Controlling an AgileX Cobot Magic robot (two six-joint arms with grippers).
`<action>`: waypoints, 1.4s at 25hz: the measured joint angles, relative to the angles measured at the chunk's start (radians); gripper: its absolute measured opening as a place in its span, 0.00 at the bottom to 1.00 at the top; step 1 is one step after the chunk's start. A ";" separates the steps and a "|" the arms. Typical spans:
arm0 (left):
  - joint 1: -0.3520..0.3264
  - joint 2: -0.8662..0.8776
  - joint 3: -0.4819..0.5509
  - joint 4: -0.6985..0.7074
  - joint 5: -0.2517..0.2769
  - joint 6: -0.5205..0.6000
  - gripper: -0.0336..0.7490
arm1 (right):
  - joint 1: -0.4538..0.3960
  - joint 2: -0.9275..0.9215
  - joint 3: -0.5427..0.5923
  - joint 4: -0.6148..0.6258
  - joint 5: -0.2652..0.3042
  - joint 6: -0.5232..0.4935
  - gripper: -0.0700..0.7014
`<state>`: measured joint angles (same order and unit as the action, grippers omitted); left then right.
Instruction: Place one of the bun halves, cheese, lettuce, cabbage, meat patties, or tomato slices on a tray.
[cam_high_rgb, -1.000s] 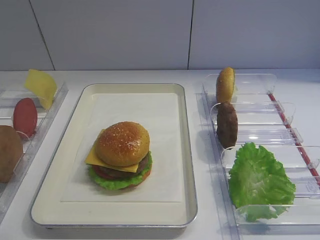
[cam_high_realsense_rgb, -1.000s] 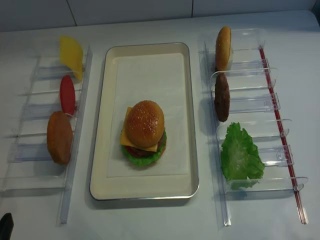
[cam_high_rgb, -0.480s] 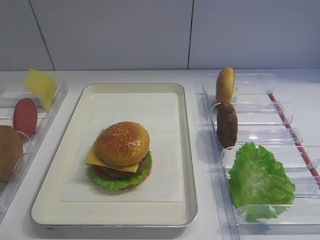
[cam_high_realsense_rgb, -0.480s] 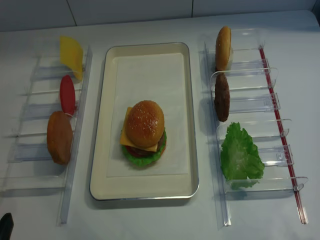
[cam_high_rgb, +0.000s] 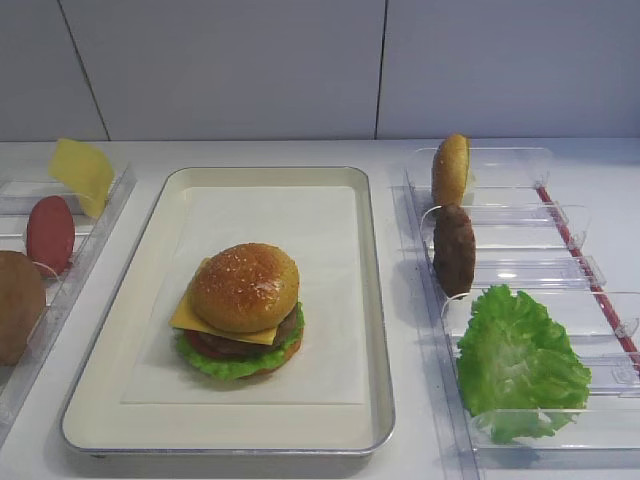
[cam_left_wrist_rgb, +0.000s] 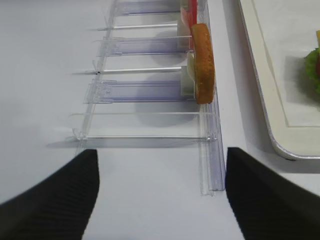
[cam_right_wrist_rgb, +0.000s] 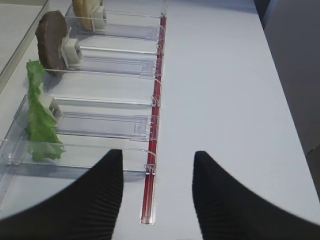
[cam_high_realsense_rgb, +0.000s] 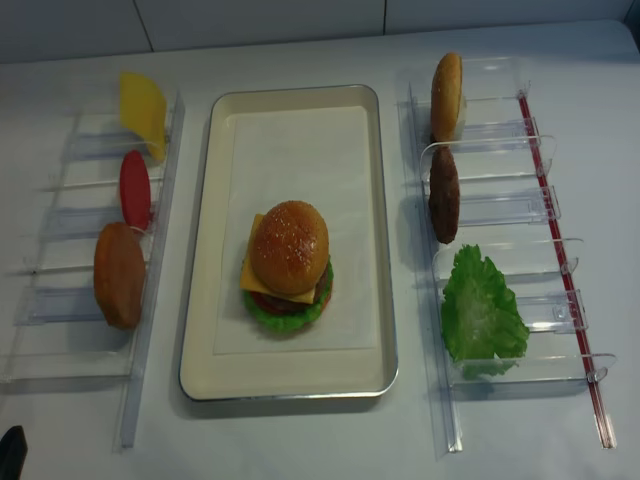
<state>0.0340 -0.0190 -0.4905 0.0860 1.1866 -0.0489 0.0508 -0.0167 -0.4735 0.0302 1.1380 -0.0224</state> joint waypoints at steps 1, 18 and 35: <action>0.000 0.000 0.000 0.000 0.000 0.000 0.69 | 0.000 0.000 0.000 0.000 0.000 0.000 0.54; 0.000 0.000 0.000 0.000 0.000 0.000 0.69 | 0.000 0.000 0.000 0.000 0.000 0.000 0.54; 0.000 0.000 0.000 0.000 0.000 0.000 0.69 | 0.000 0.000 0.000 0.000 0.000 0.000 0.54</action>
<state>0.0340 -0.0190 -0.4905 0.0860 1.1866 -0.0489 0.0508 -0.0167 -0.4735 0.0302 1.1380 -0.0224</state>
